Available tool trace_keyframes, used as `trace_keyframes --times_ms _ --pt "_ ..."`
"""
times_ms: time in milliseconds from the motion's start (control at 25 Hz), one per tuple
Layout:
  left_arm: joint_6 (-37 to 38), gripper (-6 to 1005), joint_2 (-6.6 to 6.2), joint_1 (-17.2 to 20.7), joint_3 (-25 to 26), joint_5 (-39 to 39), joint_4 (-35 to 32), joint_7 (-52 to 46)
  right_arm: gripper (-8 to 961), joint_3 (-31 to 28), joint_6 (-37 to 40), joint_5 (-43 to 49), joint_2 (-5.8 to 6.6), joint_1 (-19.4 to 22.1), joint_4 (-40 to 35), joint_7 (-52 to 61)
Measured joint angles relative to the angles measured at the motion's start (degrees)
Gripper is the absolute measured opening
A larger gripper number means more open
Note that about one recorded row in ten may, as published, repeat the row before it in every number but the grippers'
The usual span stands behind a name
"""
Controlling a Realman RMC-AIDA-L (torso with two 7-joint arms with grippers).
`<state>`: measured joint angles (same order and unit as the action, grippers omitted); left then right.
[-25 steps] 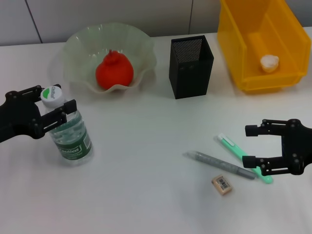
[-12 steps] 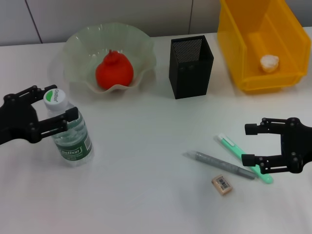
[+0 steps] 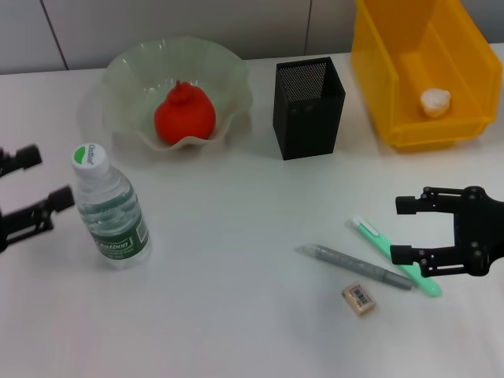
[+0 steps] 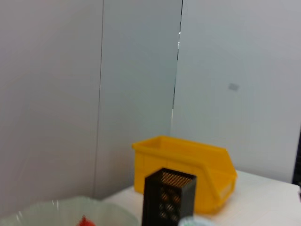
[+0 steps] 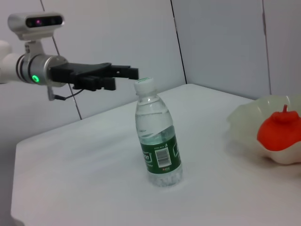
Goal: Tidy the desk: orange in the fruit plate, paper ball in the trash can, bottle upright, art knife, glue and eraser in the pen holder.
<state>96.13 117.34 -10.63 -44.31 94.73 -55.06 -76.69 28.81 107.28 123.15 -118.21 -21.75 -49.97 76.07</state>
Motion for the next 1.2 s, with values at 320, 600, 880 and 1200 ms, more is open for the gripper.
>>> trace_keyframes --times_ms 320,600,880,1200 --pt "3.68 797 -0.53 1.58 0.81 4.99 4.89 5.06 813 0.0 -0.24 -0.14 0.02 -0.98 -2.42 4.4" --pt "6.27 797 -0.5 1.84 0.86 6.21 9.37 10.97 813 3.37 -0.71 1.26 -0.65 -2.52 -13.67 18.79" --pt "6.29 797 -0.75 1.93 0.9 6.27 12.5 14.92 813 19.8 -5.75 13.91 -0.68 -6.02 -29.43 43.35" --pt "6.4 797 -0.41 2.04 0.63 6.42 12.52 16.1 814 25.14 -6.06 29.05 -0.4 -16.21 -27.09 61.72"
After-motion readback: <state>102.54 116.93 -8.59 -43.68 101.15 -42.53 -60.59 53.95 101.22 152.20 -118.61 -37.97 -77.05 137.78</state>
